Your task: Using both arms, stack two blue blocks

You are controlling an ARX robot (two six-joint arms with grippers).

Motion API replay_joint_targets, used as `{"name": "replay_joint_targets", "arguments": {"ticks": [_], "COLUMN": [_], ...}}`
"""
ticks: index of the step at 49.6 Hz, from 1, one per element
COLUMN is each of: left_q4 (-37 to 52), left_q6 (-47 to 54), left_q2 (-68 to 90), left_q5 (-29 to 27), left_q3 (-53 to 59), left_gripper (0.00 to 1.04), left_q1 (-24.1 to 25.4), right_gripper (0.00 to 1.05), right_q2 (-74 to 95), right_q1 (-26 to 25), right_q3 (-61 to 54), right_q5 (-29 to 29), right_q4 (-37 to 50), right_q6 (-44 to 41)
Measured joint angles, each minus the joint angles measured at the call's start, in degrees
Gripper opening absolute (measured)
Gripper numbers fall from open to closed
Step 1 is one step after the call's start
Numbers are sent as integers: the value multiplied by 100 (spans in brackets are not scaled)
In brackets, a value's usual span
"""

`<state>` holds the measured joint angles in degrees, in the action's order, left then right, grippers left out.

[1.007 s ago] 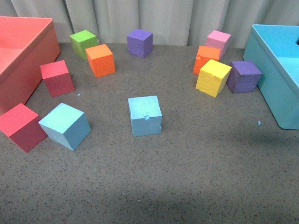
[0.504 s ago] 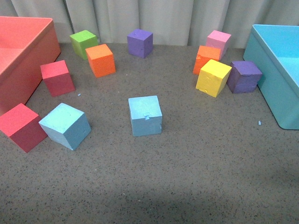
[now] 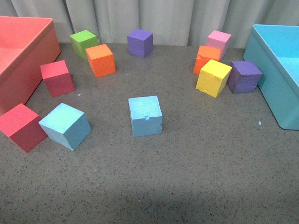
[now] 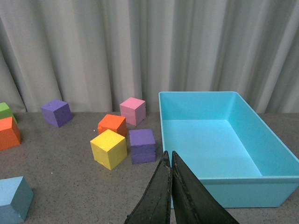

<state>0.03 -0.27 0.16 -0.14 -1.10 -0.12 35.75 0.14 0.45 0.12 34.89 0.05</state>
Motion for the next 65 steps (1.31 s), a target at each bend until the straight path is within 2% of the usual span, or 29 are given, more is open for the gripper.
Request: {"name": "replay_joint_targets", "arguments": {"ticks": [31,50,55,63,65], "left_q4": [0,0,0,0,0], "left_q6": [0,0,0,0,0], "left_q2": [0,0,2,0,2], "left_q5": [2,2,0,0,0], "left_q3": [0,0,0,0,0], "left_gripper": [98,98,98,98,98], "left_q1": [0,0,0,0,0], "right_gripper": [1,1,1,1,4], "right_q2": [-2004,-2579,-3421,-3545,-3545], "right_q1": [0,0,0,0,0], "right_q3": [-28,-28,-26,-26,-26], "right_q5": [-2,-2,-13,-17,-17], "right_q4": [-1902,-2474,-3445,-3480,-3480], "right_q6": [-2,-2,-2,-2,-7]}}
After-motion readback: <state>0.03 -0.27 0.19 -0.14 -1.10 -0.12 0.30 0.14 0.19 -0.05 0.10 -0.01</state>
